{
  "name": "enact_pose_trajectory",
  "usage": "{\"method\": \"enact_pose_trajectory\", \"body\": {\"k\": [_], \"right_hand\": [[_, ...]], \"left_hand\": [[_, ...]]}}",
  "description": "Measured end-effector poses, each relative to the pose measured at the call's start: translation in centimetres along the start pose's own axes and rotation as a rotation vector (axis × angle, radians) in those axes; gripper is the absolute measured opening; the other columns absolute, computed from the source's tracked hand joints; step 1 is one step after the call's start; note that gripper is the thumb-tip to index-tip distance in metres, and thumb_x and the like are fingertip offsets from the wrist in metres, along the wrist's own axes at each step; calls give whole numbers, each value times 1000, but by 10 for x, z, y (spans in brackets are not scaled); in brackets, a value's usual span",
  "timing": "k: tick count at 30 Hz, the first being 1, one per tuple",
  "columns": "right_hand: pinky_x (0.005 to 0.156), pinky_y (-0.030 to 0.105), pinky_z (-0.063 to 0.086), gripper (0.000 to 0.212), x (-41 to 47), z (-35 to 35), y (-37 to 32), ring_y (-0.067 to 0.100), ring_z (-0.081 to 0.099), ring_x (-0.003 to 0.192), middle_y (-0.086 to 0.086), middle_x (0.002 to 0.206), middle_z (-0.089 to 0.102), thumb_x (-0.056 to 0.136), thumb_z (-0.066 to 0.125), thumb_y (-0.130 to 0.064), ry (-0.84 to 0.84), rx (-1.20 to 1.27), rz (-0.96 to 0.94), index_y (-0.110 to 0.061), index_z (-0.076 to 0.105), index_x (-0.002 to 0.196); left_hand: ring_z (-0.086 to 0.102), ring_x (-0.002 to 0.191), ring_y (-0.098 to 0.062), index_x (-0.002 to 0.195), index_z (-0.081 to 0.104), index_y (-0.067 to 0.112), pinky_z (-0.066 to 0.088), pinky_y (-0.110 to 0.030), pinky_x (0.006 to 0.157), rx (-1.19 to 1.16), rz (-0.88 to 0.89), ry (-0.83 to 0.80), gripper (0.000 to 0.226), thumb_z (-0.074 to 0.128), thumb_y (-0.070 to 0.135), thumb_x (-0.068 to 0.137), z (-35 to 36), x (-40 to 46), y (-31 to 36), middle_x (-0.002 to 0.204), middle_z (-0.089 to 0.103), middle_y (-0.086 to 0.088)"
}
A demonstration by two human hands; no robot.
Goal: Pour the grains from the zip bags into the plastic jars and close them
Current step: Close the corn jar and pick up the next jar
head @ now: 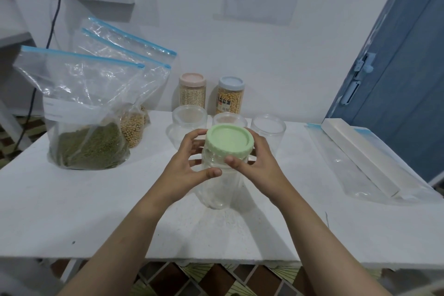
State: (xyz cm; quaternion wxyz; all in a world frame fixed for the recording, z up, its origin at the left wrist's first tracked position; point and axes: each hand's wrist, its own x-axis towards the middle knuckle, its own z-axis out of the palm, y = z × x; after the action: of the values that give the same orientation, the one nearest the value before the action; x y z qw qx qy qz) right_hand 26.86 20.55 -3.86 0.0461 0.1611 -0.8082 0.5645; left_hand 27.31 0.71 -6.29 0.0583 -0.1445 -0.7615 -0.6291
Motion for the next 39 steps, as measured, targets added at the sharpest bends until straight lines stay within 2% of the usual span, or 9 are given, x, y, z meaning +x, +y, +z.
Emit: {"method": "enact_pose_trajectory", "body": {"k": [7,11,16,22,30,32,35,37,39], "right_hand": [[97,31,45,54,-2,-34,7,-8,47,116,-14,134,44,72,74,-64,254,68,22,-59,41,115],[100,31,43,69,-21,-72,53,1,46,119,-18,128,43,66,75,-71,357,-116,83,-56,40,123],[109,43,33,103,-50,-94,121,20,40,128,-5,135,40,54,59,-86,255,-476,332,-35,39,141],[107,41,26,85,-41,-96,140,24,34,129,-1,140,36,66,69,-75,77,-694,483,-31,44,134],[106,45,26,99,-29,-105,136,30,30,134,3,146,27,66,71,-73,-21,-684,553,-30,31,147],[108,46,25,95,-33,-104,130,29,29,137,1,148,26,74,72,-65,42,-553,509,-31,28,151],[109,45,30,61,-40,-99,112,22,39,132,-8,142,37,86,71,-45,233,-283,259,-36,44,139],[105,44,39,47,-38,-94,88,13,47,119,-22,127,43,87,73,-38,304,-170,79,-40,50,128],[95,31,43,39,-33,-86,58,4,51,107,-28,119,47,89,72,-33,339,-103,-49,-36,54,122]], "left_hand": [[51,115,9,129,39,50,45,-19,95,34,-7,163,78,82,46,64,27,-1,-2,130,50,20],[49,119,5,132,35,51,43,-21,97,22,-18,279,79,80,48,68,52,0,-6,136,47,20],[45,119,6,129,34,55,43,-28,101,69,-42,341,70,78,48,74,76,6,-7,139,42,21],[45,123,5,140,34,42,40,-28,104,52,-63,378,79,72,55,72,98,10,-2,142,42,20],[43,130,-5,139,30,47,38,-32,109,35,-75,430,70,71,43,83,113,9,2,142,37,22],[42,129,-5,138,28,48,38,-30,108,46,-74,427,70,69,48,81,114,8,4,144,36,20],[42,130,-8,142,28,46,39,-31,107,54,-105,468,74,65,55,79,114,7,11,145,32,17],[42,128,-7,143,31,42,39,-34,109,55,-96,542,63,62,49,88,110,10,19,144,32,15],[41,123,-3,136,36,40,39,-36,110,85,-52,636,45,58,35,97,100,14,30,138,34,14]]}}
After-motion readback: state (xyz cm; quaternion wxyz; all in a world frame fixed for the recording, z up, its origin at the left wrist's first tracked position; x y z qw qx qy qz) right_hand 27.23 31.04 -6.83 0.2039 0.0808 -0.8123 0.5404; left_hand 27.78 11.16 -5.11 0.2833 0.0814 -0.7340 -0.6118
